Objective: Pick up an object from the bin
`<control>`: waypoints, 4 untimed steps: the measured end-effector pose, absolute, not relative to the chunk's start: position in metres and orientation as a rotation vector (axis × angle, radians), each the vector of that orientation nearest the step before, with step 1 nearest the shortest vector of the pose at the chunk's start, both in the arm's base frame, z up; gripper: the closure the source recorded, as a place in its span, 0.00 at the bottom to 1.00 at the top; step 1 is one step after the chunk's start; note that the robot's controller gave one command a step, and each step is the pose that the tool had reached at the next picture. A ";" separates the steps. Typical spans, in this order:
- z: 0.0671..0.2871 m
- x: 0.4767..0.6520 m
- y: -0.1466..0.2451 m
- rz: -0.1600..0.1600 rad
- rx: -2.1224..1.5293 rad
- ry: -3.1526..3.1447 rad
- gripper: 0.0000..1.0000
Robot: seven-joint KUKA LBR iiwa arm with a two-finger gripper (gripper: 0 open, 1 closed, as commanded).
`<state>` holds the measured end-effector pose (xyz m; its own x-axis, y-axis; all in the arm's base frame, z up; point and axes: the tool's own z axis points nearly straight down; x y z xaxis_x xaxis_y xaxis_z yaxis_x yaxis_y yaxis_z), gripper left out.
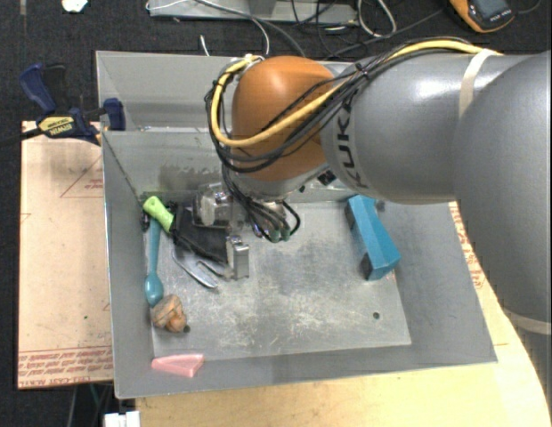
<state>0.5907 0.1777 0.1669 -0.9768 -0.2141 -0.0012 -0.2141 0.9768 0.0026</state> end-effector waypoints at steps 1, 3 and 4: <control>0.136 0.589 0.152 0.003 -0.008 3.142 0.00; 0.098 0.604 0.162 0.004 -0.439 3.109 0.00; 0.090 0.614 0.162 0.007 -0.145 3.137 0.00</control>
Offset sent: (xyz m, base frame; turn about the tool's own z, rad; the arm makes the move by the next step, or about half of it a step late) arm 0.0193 -0.0130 -0.0880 -0.0787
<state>0.6138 0.1621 0.0900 -0.9958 -0.0919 -0.0010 -0.0920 0.9958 0.0046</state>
